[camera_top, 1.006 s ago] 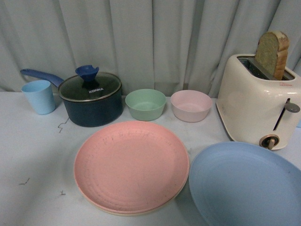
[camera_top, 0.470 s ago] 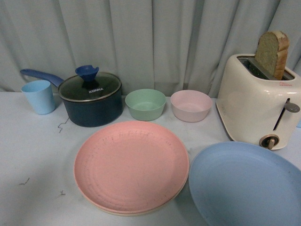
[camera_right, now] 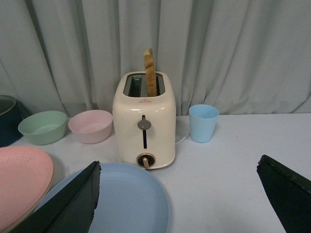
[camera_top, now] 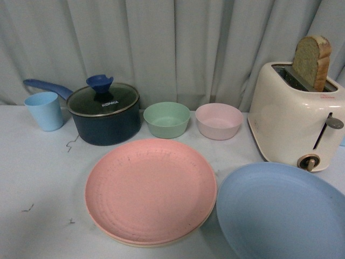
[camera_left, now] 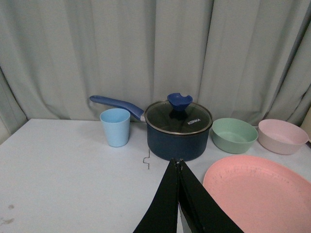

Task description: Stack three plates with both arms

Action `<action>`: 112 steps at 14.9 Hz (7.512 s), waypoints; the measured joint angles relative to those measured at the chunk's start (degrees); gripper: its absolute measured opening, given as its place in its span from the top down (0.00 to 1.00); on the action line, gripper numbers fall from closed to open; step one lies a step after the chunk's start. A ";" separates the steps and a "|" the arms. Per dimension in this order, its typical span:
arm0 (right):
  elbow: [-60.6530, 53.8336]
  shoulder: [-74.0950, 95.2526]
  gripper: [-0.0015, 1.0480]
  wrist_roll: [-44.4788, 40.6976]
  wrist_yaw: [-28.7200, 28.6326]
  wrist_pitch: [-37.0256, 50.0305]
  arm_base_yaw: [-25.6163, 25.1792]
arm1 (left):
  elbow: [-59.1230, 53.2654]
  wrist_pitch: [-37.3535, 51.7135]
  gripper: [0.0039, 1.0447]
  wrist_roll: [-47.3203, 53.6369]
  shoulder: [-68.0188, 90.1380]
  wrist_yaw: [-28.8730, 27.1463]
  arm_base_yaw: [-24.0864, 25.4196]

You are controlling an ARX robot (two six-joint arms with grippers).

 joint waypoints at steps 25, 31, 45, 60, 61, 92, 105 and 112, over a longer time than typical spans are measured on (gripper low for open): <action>3.41 18.91 0.06 -6.36 -25.77 13.03 -12.61 | 0.00 -26.51 0.31 0.07 -26.10 0.07 0.00; 21.99 78.14 0.06 1.66 -9.16 34.18 -8.72 | 0.00 -26.53 0.06 0.15 -26.10 -0.02 0.00; 30.97 111.32 0.39 10.99 0.63 33.59 -2.51 | 0.00 -26.56 0.06 0.24 -26.10 0.00 0.00; 21.90 74.03 0.97 10.62 -11.10 15.41 -6.05 | 0.00 -26.56 0.06 0.24 -26.10 0.00 0.00; 22.82 70.77 0.97 11.65 -11.17 14.56 -4.81 | 0.00 -26.56 0.06 0.24 -26.10 0.00 0.00; 54.86 113.20 0.50 30.49 0.50 16.06 23.82 | 0.00 -26.53 0.06 0.24 -26.10 -0.02 0.00; 31.91 75.91 0.34 13.03 6.47 42.05 11.45 | 0.00 -26.58 0.06 0.24 -26.10 -0.02 0.00; 13.51 40.87 0.98 1.31 0.55 25.79 3.26 | 0.00 -26.56 0.06 0.24 -26.10 0.00 0.00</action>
